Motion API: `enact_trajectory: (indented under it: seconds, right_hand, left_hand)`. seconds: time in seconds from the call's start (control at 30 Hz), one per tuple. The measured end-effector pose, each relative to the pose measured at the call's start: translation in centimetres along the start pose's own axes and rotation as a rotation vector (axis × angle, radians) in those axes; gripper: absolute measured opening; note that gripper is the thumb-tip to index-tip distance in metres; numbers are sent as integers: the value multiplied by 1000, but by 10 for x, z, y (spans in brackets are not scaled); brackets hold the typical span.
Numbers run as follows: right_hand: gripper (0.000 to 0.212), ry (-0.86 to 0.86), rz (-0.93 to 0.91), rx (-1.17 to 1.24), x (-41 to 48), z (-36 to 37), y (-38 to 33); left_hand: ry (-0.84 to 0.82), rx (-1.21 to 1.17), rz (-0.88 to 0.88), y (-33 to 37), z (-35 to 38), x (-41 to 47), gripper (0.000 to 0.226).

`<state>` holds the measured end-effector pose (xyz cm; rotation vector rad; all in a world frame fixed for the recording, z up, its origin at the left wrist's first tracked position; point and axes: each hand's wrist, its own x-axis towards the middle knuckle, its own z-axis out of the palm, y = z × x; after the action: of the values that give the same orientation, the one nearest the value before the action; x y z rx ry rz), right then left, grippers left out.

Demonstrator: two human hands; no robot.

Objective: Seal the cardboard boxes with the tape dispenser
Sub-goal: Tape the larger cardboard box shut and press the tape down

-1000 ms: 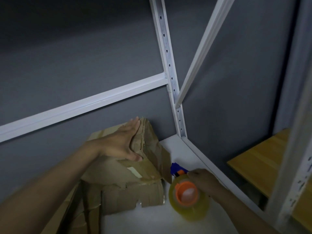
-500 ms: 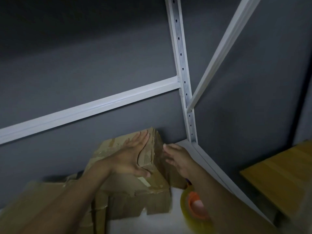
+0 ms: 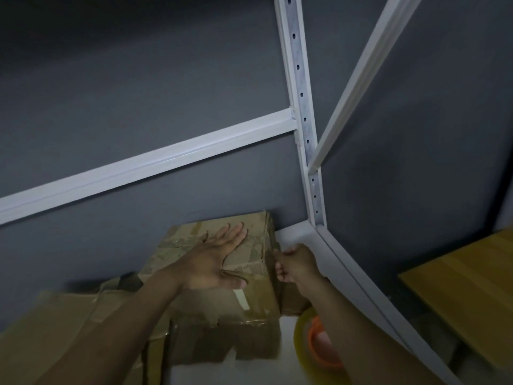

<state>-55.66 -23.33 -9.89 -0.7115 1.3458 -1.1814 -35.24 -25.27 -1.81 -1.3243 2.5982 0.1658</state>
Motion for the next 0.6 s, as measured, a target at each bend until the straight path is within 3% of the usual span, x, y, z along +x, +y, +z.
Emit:
enact_trajectory:
  seconds: [0.07, 0.13, 0.2, 0.27, 0.33, 0.43, 0.5, 0.53, 0.6]
  right_hand:
    - [25, 139, -145, -316, -1, -1, 3]
    - [37, 257, -360, -388, -5, -3, 0]
    - [56, 75, -429, -177, -15, 6, -9]
    - [94, -189, -306, -14, -26, 25, -8]
    - [124, -243, -132, 12, -28, 36, 6]
    - [120, -307, 99, -66, -33, 22, 28]
    - [112, -239, 191, -92, -35, 14, 35]
    - [107, -220, 158, -81, -39, 16, 32]
    - [106, -189, -73, -73, -43, 22, 19]
  left_hand:
    - [3, -1, -3, 0, 1, 0, 113]
    - [3, 7, -7, 0, 1, 1, 113]
    - [7, 20, -11, 1, 1, 2, 112]
    - [8, 32, -16, 2, 2, 3, 112]
    - [12, 39, -12, 2, 4, 3, 112]
    - [33, 56, -18, 3, 6, 6, 111]
    - [37, 66, -23, 4, 7, 6, 111]
    - [38, 67, -21, 5, 7, 6, 111]
    - [50, 65, -14, 4, 7, 7, 112]
